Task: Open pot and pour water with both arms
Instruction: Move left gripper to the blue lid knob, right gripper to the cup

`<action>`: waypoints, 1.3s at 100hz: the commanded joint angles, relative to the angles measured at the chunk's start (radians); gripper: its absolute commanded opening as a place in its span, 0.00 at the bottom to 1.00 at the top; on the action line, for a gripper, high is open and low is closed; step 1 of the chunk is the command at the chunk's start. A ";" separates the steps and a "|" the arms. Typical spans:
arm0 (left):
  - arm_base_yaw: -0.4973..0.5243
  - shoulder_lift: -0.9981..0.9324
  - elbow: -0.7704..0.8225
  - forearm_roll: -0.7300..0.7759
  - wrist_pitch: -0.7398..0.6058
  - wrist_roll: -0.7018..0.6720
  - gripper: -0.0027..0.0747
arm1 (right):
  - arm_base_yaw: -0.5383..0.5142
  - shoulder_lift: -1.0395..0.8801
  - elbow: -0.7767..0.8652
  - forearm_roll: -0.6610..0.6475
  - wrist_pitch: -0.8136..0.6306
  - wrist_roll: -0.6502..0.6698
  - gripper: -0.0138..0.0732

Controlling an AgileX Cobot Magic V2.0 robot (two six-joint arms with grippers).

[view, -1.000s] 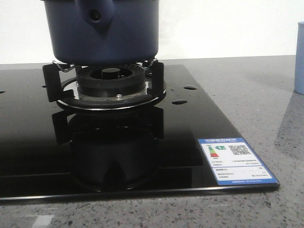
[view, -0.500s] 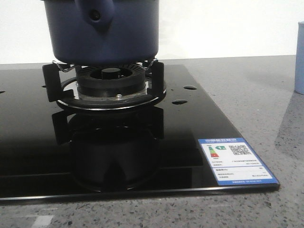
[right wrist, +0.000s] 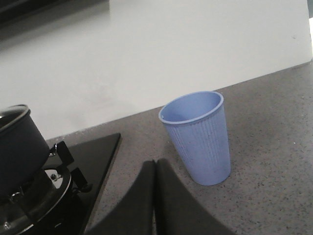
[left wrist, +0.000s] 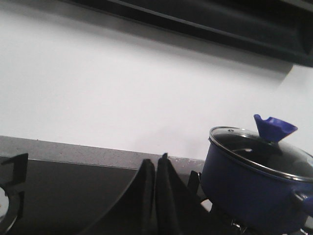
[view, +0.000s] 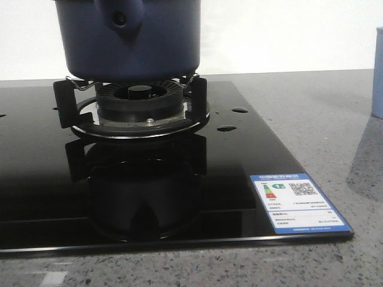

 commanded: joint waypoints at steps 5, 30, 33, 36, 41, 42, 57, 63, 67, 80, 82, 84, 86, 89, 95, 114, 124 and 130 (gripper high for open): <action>0.000 0.146 -0.170 0.008 0.072 0.100 0.01 | -0.004 0.158 -0.145 -0.034 0.018 -0.069 0.09; -0.081 0.331 -0.304 0.003 0.097 0.172 0.01 | 0.083 0.363 -0.301 -0.034 0.091 -0.181 0.09; -0.100 0.346 -0.309 0.003 0.091 0.172 0.01 | 0.099 0.378 -0.311 -0.034 0.089 -0.195 0.09; -0.116 0.361 -0.311 0.001 0.083 0.172 0.01 | 0.110 0.391 -0.317 -0.034 0.084 -0.199 0.09; -0.144 0.385 -0.314 -0.001 0.066 0.172 0.01 | 0.127 0.406 -0.323 -0.034 0.080 -0.199 0.09; -0.152 0.391 -0.314 -0.001 0.060 0.172 0.01 | 0.131 0.408 -0.323 -0.034 0.080 -0.199 0.09; -0.244 0.457 -0.314 -0.009 0.020 0.172 0.16 | 0.153 0.435 -0.323 -0.034 0.077 -0.199 0.17; -0.285 0.484 -0.314 -0.031 -0.019 0.172 0.26 | 0.153 0.440 -0.323 -0.034 0.076 -0.199 0.29; -0.308 0.499 -0.314 -0.039 -0.046 0.172 0.34 | 0.153 0.442 -0.323 -0.034 0.075 -0.199 0.37; -0.396 0.559 -0.315 -0.039 -0.171 0.172 0.55 | 0.153 0.442 -0.323 -0.034 0.074 -0.199 0.69; -0.409 0.570 -0.315 -0.039 -0.190 0.172 0.57 | 0.153 0.442 -0.323 -0.034 0.074 -0.199 0.72; -0.421 0.582 -0.315 -0.039 -0.209 0.172 0.59 | 0.153 0.442 -0.323 -0.034 0.074 -0.199 0.73; -0.430 0.594 -0.315 -0.039 -0.225 0.172 0.61 | 0.153 0.442 -0.323 -0.034 0.074 -0.199 0.74; -0.449 0.612 -0.315 -0.039 -0.246 0.172 0.61 | 0.153 0.442 -0.323 -0.034 0.074 -0.199 0.74; -0.478 0.650 -0.315 -0.039 -0.289 0.172 0.61 | 0.153 0.442 -0.323 -0.034 0.074 -0.199 0.74; -0.536 0.789 -0.325 -0.039 -0.458 0.172 0.61 | 0.153 0.442 -0.323 -0.034 0.074 -0.199 0.74; -0.540 0.864 -0.369 -0.039 -0.469 0.172 0.62 | 0.153 0.442 -0.323 -0.034 0.077 -0.199 0.74; -0.540 0.904 -0.402 -0.039 -0.469 0.172 0.64 | 0.153 0.442 -0.323 -0.034 0.079 -0.199 0.74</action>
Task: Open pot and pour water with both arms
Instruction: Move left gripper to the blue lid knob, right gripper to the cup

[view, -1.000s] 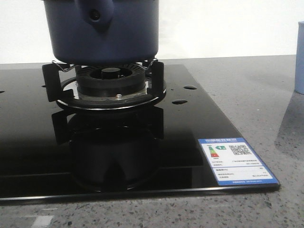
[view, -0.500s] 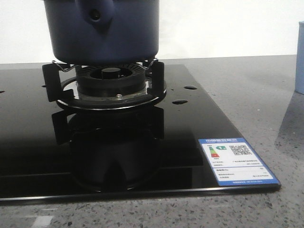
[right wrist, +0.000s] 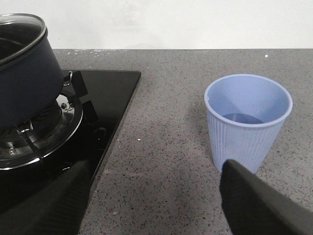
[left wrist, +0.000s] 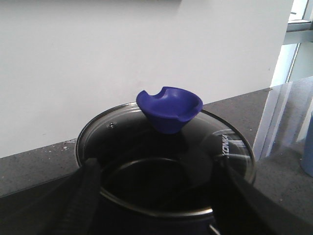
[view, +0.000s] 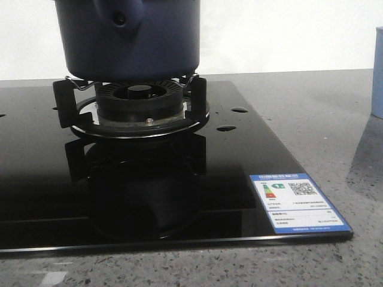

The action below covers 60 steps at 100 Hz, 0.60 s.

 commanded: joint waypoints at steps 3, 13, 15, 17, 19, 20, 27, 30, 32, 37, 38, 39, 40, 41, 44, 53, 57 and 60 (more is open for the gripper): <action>-0.007 0.064 -0.092 -0.008 -0.096 0.001 0.66 | 0.002 0.010 -0.037 -0.003 -0.072 -0.010 0.74; -0.007 0.132 -0.149 0.004 -0.083 0.001 0.71 | 0.002 0.010 -0.037 -0.003 -0.072 -0.010 0.74; -0.007 0.146 -0.160 0.005 -0.081 0.001 0.72 | 0.002 0.010 -0.037 -0.003 -0.072 -0.010 0.74; -0.007 0.159 -0.170 0.005 -0.078 0.001 0.72 | 0.002 0.010 -0.037 -0.003 -0.072 -0.010 0.74; -0.007 0.169 -0.180 0.006 -0.076 0.001 0.73 | 0.002 0.010 -0.037 -0.003 -0.072 -0.010 0.74; -0.007 0.177 -0.183 0.007 -0.075 0.001 0.74 | 0.002 0.010 -0.037 -0.003 -0.072 -0.010 0.74; -0.007 0.220 -0.212 0.009 -0.071 0.001 0.75 | 0.002 0.010 -0.037 -0.003 -0.072 -0.010 0.74; -0.007 0.236 -0.224 0.009 -0.066 0.001 0.75 | 0.002 0.010 -0.037 -0.003 -0.072 -0.010 0.74; -0.007 0.247 -0.232 0.009 -0.063 0.001 0.75 | 0.002 0.010 -0.037 -0.003 -0.072 -0.010 0.74; -0.007 0.271 -0.250 0.011 -0.057 0.001 0.76 | 0.002 0.010 -0.037 -0.003 -0.072 -0.010 0.74; -0.007 0.277 -0.255 0.010 -0.057 0.001 0.76 | 0.002 0.010 -0.037 -0.003 -0.072 -0.010 0.74; -0.007 0.280 -0.257 0.010 -0.057 0.001 0.76 | 0.002 0.010 -0.037 -0.003 -0.072 -0.010 0.74; -0.007 0.283 -0.262 0.010 -0.057 0.001 0.76 | 0.002 0.010 -0.037 -0.003 -0.072 -0.010 0.74; -0.007 0.290 -0.264 0.010 -0.057 0.001 0.75 | 0.002 0.010 -0.037 -0.003 -0.072 -0.010 0.74; -0.007 0.301 -0.271 0.010 -0.057 0.001 0.76 | 0.002 0.010 -0.037 -0.003 -0.072 -0.010 0.74; -0.007 0.334 -0.298 0.010 -0.057 0.001 0.76 | 0.002 0.010 -0.037 -0.003 -0.072 -0.010 0.74; -0.007 0.348 -0.312 0.010 -0.055 0.001 0.76 | 0.002 0.010 -0.037 -0.003 -0.072 -0.010 0.74; -0.008 0.357 -0.321 0.010 -0.052 0.001 0.76 | 0.002 0.010 -0.037 -0.003 -0.072 -0.010 0.74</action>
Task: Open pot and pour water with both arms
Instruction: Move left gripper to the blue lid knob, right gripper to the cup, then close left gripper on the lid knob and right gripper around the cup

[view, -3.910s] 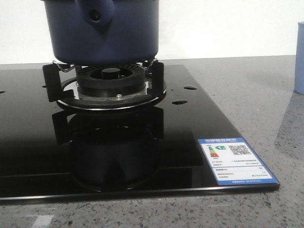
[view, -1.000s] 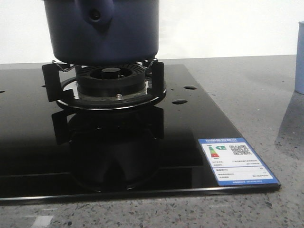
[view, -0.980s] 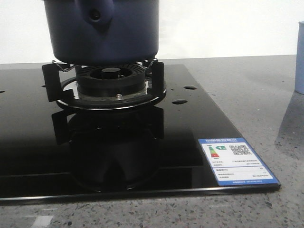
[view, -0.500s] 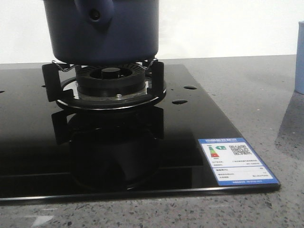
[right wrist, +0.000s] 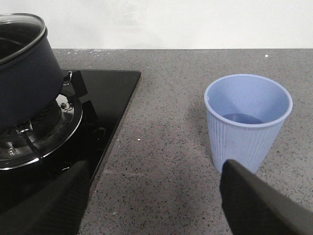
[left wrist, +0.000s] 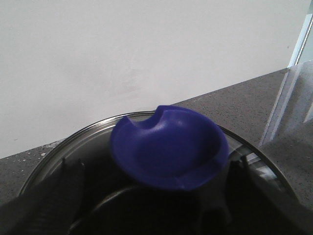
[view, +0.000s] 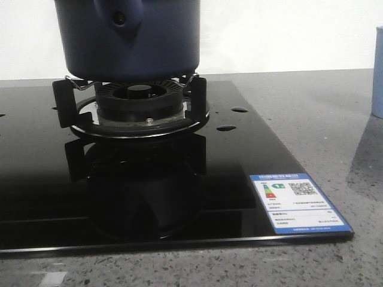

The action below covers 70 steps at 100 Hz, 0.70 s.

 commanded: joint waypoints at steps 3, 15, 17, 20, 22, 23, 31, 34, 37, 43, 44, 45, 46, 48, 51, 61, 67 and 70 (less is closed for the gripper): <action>-0.008 0.003 -0.067 0.004 -0.065 0.001 0.76 | 0.002 0.010 -0.037 -0.003 -0.072 -0.010 0.74; -0.008 0.032 -0.098 0.004 -0.065 0.001 0.76 | 0.002 0.010 -0.037 -0.003 -0.072 -0.010 0.74; -0.008 0.038 -0.099 0.004 -0.065 0.001 0.76 | 0.002 0.010 -0.037 -0.003 -0.072 -0.010 0.74; -0.008 0.043 -0.105 0.004 -0.065 0.001 0.75 | 0.002 0.010 -0.037 -0.003 -0.072 -0.010 0.74; -0.008 0.045 -0.109 0.004 -0.065 0.001 0.75 | 0.002 0.010 -0.037 -0.003 -0.072 -0.010 0.74; -0.008 0.048 -0.109 0.004 -0.065 0.001 0.75 | 0.002 0.010 -0.037 -0.003 -0.072 -0.010 0.74; -0.008 0.060 -0.123 0.004 -0.065 0.001 0.75 | 0.002 0.010 -0.037 -0.003 -0.072 -0.010 0.74; -0.008 0.065 -0.128 0.004 -0.065 0.001 0.75 | 0.002 0.010 -0.037 -0.003 -0.072 -0.010 0.74; -0.008 0.069 -0.134 0.004 -0.065 0.001 0.75 | 0.002 0.010 -0.037 -0.003 -0.072 -0.010 0.74; -0.008 0.073 -0.140 0.004 -0.066 0.001 0.75 | 0.002 0.010 -0.037 -0.003 -0.072 -0.010 0.74; -0.008 0.074 -0.140 0.004 -0.066 0.001 0.74 | 0.002 0.010 -0.037 -0.003 -0.072 -0.010 0.74; -0.008 0.074 -0.140 0.004 -0.066 0.001 0.74 | 0.002 0.010 -0.037 -0.003 -0.072 -0.010 0.74; -0.008 0.074 -0.140 0.004 -0.068 0.001 0.74 | 0.002 0.010 -0.037 -0.003 -0.072 -0.010 0.74; -0.008 0.074 -0.140 0.004 -0.067 0.001 0.73 | 0.002 0.010 -0.037 -0.003 -0.071 -0.010 0.74; -0.008 0.074 -0.140 0.004 -0.067 0.001 0.71 | 0.002 0.010 -0.037 -0.003 -0.069 -0.010 0.74; -0.008 0.074 -0.140 0.006 -0.067 0.001 0.63 | 0.002 0.010 -0.037 -0.003 -0.065 -0.010 0.74; -0.008 0.074 -0.140 0.005 -0.067 0.001 0.58 | 0.002 0.010 -0.037 -0.003 -0.064 -0.010 0.74; -0.008 0.074 -0.140 0.005 -0.068 0.001 0.56 | 0.002 0.010 -0.037 -0.003 -0.064 -0.010 0.74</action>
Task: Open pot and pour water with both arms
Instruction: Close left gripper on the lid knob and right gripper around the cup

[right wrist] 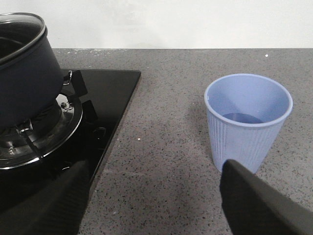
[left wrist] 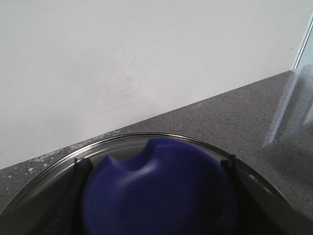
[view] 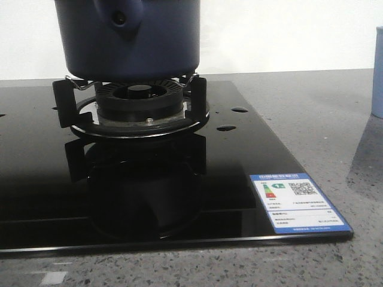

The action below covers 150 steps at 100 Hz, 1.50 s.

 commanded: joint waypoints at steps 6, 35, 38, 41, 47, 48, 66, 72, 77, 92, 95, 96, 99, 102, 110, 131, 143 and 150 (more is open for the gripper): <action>-0.008 -0.030 -0.038 0.002 -0.072 0.001 0.53 | 0.002 0.010 -0.037 -0.003 -0.065 -0.010 0.74; -0.006 -0.069 -0.038 0.002 -0.073 0.001 0.53 | 0.002 0.010 -0.037 -0.020 -0.076 -0.010 0.74; -0.006 -0.079 -0.038 0.002 -0.073 0.001 0.53 | 0.002 0.010 -0.037 -0.030 -0.081 -0.010 0.74; -0.004 -0.088 -0.038 0.002 -0.073 0.001 0.53 | 0.002 0.010 -0.035 -0.041 -0.081 -0.010 0.74; -0.002 -0.117 -0.038 0.002 -0.074 0.001 0.53 | 0.002 0.010 -0.035 -0.060 -0.079 -0.010 0.74; -0.002 -0.120 -0.038 0.002 -0.074 0.001 0.53 | 0.002 0.010 -0.035 -0.062 -0.079 -0.010 0.74; 0.037 -0.215 -0.038 0.002 -0.074 0.001 0.53 | -0.002 0.010 -0.018 -0.104 -0.100 -0.010 0.74; 0.064 -0.245 -0.038 0.002 -0.072 0.001 0.53 | -0.016 0.010 0.001 -0.111 -0.114 -0.008 0.74; 0.090 -0.267 -0.038 0.002 -0.068 0.001 0.53 | -0.029 0.010 0.023 -0.116 -0.135 -0.006 0.74; 0.174 -0.324 -0.038 0.002 -0.030 0.001 0.53 | -0.079 0.010 0.103 -0.116 -0.247 -0.006 0.74; 0.189 -0.335 -0.038 0.002 -0.022 0.001 0.53 | -0.088 0.010 0.121 -0.116 -0.276 -0.006 0.74; 0.196 -0.337 -0.038 0.002 -0.020 0.001 0.53 | -0.093 0.010 0.129 -0.116 -0.290 -0.006 0.74; 0.210 -0.345 -0.038 0.002 -0.010 0.001 0.53 | -0.101 0.011 0.142 -0.116 -0.320 -0.006 0.74; 0.222 -0.355 -0.038 0.002 -0.002 0.001 0.53 | -0.108 0.014 0.162 -0.116 -0.349 -0.006 0.74; 0.246 -0.369 -0.038 0.002 0.008 0.001 0.53 | -0.115 0.040 0.205 -0.116 -0.431 -0.006 0.74; 0.255 -0.390 -0.038 0.002 0.007 0.001 0.53 | -0.115 0.181 0.219 -0.116 -0.568 -0.006 0.74; 0.255 -0.392 -0.038 0.002 0.012 0.001 0.53 | -0.115 0.267 0.219 -0.116 -0.659 -0.006 0.74; 0.255 -0.392 -0.038 0.002 0.017 0.001 0.53 | -0.115 0.317 0.219 -0.116 -0.719 -0.006 0.74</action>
